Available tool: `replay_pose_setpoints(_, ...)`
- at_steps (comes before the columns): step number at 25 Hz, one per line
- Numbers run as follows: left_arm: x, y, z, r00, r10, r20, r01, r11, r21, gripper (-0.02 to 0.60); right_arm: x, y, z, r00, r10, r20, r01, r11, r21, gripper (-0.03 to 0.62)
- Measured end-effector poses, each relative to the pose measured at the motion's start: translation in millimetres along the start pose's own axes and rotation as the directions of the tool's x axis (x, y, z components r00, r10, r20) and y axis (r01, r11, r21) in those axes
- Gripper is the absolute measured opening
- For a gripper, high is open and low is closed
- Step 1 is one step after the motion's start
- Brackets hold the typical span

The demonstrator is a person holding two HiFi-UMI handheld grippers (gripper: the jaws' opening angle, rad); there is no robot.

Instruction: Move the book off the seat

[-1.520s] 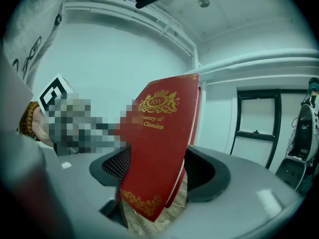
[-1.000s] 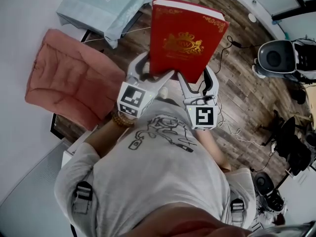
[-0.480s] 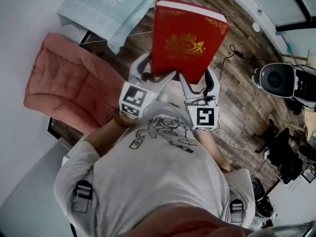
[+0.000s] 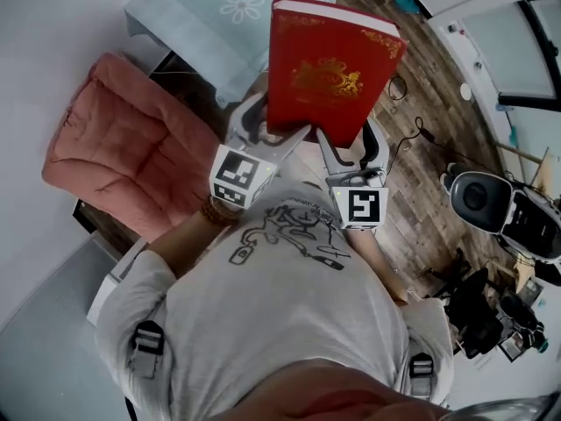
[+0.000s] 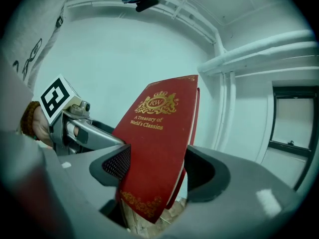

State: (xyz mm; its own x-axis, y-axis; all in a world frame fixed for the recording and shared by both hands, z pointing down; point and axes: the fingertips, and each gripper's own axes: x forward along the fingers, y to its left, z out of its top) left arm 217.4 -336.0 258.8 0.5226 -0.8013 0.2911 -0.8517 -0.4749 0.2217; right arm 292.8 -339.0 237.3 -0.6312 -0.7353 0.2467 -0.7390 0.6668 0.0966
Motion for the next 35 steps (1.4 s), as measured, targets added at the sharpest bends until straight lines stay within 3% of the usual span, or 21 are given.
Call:
replay_pose_setpoints(6,-14.1,86.6,18.3,0.987,0.157,0.030,-0.155,0.986,-0.063,0.376,88.5,29.0,31.3,0.986,0.167,0.021,-0.165,0.985,-0.053,0.342)
replay_pose_setpoints(13,-52.8,177.4,11.1,0.936,0.350,0.032,-0.341,0.927,-0.159,0.376,175.2,89.5,43.0,0.927,0.373,-0.020,-0.373,0.922,-0.105,0.342)
replay_pose_setpoints(19,-80.8,209.7,1.9,0.880,0.475,0.026,-0.458,0.861,-0.221,0.376,207.6,124.7,45.5,0.870,0.490,-0.051,-0.492,0.861,-0.132,0.342)
replay_pose_setpoints(24,-98.5,234.4,-10.0,0.811,0.585,0.005,-0.561,0.780,-0.277,0.374,234.5,151.5,46.4,0.795,0.606,-0.033,-0.605,0.785,-0.135,0.342)
replay_pose_setpoints(31,-90.6,240.9,-14.2,0.725,0.688,-0.019,-0.658,0.686,-0.311,0.374,254.2,148.7,39.8,0.700,0.713,-0.045,-0.710,0.688,-0.152,0.342)
replay_pose_setpoints(35,-84.2,246.2,-16.2,0.686,0.727,-0.016,-0.692,0.646,-0.321,0.374,264.6,144.6,32.3,0.658,0.748,-0.085,-0.750,0.641,-0.164,0.342)
